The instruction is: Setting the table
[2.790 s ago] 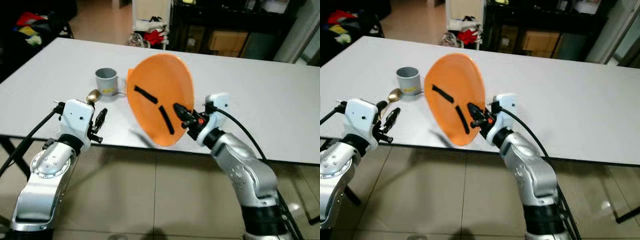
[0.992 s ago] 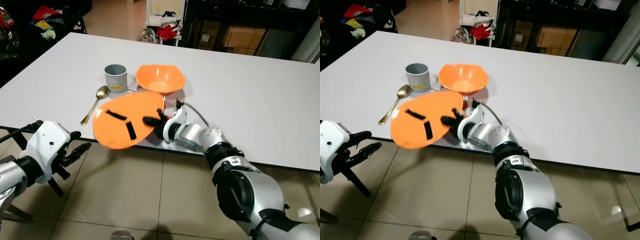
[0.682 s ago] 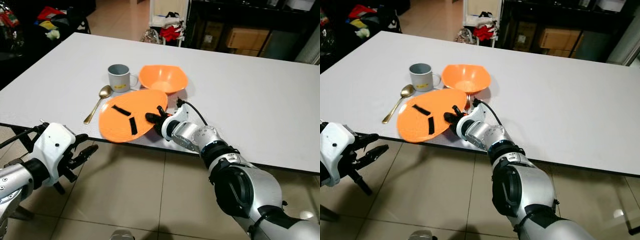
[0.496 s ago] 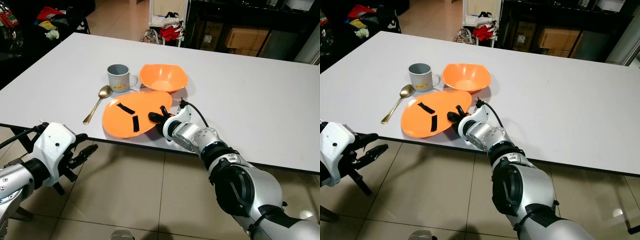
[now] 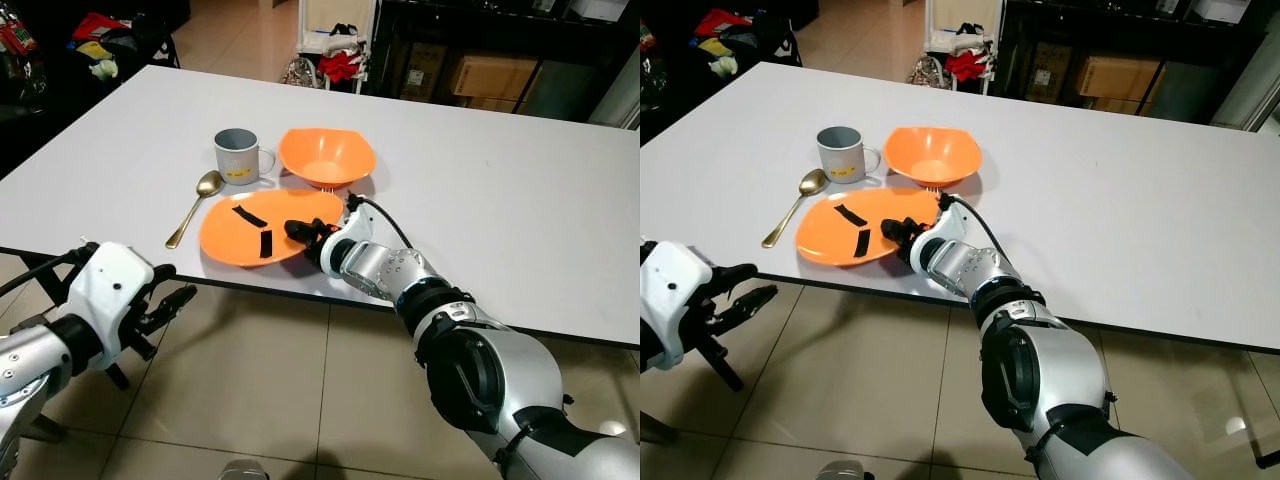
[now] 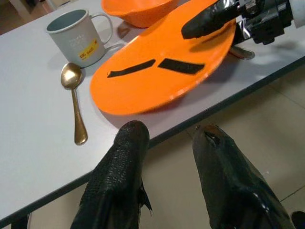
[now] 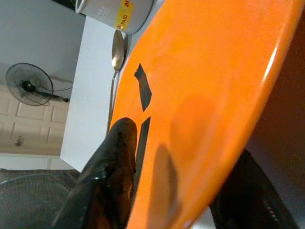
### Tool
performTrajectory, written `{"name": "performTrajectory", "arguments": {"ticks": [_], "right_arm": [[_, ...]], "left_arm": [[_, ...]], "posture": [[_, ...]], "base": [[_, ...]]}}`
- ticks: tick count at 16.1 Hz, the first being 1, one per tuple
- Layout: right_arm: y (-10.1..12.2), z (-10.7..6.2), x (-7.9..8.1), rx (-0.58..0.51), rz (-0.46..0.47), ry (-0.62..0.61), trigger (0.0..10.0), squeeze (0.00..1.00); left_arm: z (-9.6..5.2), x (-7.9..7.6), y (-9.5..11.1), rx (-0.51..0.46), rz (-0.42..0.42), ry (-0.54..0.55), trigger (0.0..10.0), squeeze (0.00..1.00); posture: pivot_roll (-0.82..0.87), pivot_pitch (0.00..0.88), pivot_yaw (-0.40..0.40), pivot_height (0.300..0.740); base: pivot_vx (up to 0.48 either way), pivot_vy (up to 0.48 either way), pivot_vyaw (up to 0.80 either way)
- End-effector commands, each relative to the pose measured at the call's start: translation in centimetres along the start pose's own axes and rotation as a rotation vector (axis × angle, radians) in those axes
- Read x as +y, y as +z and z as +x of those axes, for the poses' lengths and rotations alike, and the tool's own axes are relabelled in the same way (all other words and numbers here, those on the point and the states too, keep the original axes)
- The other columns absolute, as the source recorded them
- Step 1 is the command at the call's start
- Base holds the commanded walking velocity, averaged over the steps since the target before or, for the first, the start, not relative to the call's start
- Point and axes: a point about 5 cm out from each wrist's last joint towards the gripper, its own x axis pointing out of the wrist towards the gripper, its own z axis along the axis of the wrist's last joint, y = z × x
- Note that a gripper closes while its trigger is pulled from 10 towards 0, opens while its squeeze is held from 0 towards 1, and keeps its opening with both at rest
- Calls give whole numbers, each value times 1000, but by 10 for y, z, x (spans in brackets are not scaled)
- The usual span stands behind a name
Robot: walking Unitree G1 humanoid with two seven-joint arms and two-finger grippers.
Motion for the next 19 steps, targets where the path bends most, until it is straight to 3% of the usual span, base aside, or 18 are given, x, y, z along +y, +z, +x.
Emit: {"name": "performTrajectory", "arguments": {"ticks": [1,13,19], "right_arm": [[-3,5,17,9,-13,22,10000,1000],[11,-7,1,66,-49,-19,10000,1000],[12,-15,-3,132,-55,6,10000,1000]], "left_arm": [[3,0,0,1,2,4,10000,0],[21,-9,0,-24,-6,-18,10000,0],[22,-8,-2,-24,-2,-10,10000,0]], "posture": [[311,0,-42,740],[260,0,-36,740],[256,0,-35,740]], "base": [[0,0,0],[0,0,0],[0,0,0]]}}
